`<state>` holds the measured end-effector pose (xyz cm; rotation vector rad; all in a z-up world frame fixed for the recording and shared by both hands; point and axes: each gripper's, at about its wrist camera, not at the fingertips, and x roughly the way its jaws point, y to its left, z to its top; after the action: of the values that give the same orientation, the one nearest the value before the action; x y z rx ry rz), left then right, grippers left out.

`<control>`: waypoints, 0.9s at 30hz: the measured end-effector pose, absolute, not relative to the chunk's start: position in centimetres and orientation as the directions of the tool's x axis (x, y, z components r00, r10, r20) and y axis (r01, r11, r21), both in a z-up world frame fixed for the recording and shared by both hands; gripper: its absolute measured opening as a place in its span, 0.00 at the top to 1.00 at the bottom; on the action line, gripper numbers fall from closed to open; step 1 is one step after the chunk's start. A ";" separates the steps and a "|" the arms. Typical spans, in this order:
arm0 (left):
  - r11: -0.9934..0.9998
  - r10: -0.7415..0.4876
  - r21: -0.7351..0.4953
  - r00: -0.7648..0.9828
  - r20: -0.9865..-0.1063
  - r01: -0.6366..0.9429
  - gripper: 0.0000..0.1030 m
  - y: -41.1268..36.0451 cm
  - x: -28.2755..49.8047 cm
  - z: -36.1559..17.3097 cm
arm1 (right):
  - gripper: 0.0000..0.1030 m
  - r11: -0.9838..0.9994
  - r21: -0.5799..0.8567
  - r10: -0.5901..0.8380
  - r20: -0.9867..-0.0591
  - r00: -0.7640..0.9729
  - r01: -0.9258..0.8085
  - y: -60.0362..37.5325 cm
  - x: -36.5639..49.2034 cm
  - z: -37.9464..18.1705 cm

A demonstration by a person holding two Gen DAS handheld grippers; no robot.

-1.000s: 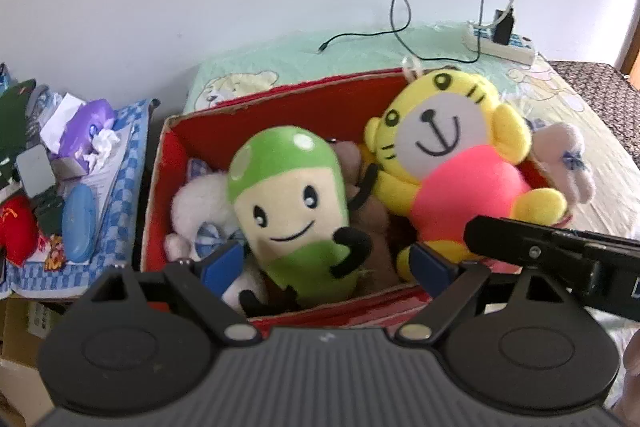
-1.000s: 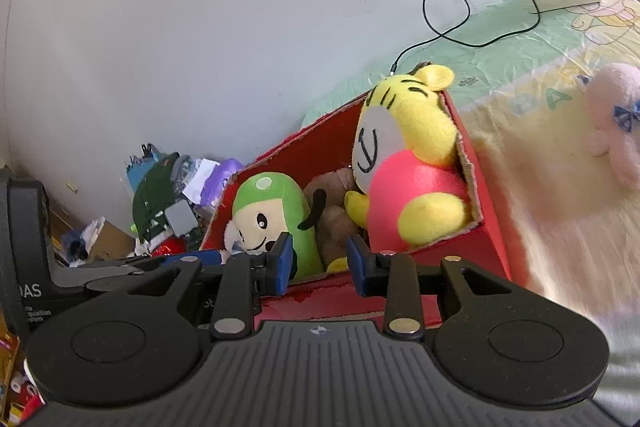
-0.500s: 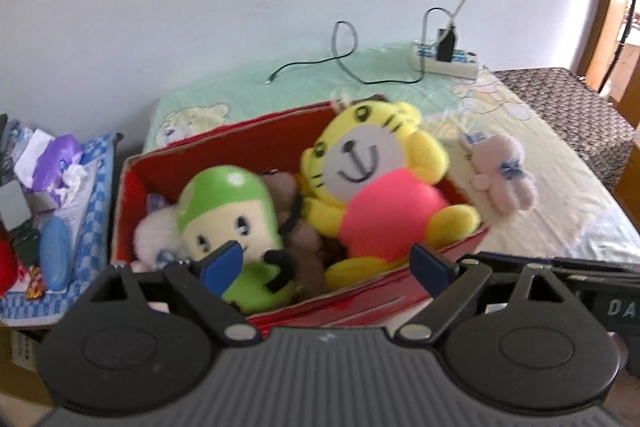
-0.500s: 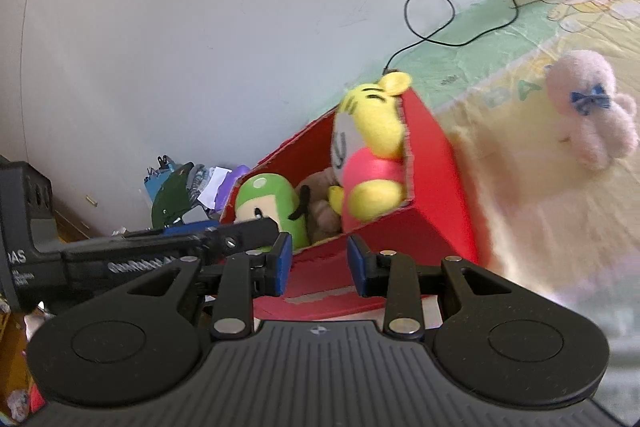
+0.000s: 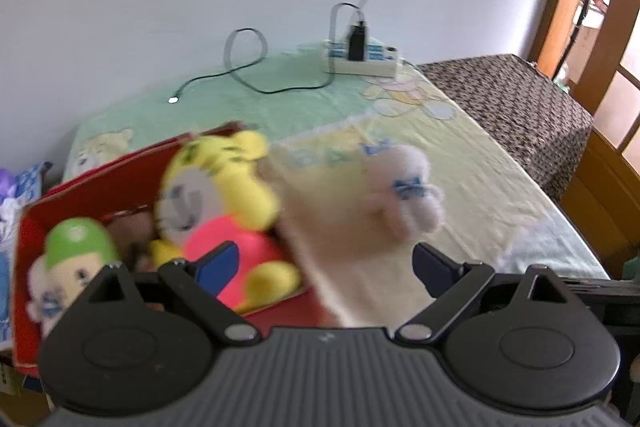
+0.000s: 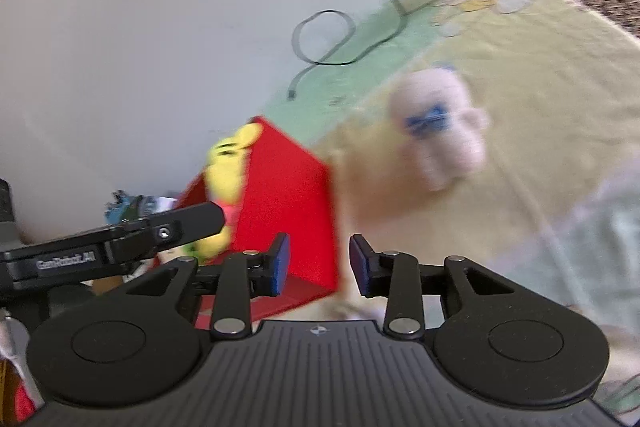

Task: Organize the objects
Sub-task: 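Move both grippers to the white bunny plush with the blue bow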

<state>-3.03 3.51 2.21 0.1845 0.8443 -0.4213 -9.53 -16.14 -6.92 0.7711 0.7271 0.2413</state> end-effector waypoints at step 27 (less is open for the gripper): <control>0.927 -0.294 -0.132 0.464 -0.836 0.350 0.10 -7.5 3.2 -8.1 | 0.54 0.694 0.717 0.524 -0.565 0.637 0.065 -28.0 -1.0 -11.4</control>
<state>3.23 -7.45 -8.14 0.0615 1.0140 -0.3959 -1.04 -28.02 -11.36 0.7769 0.8557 0.2944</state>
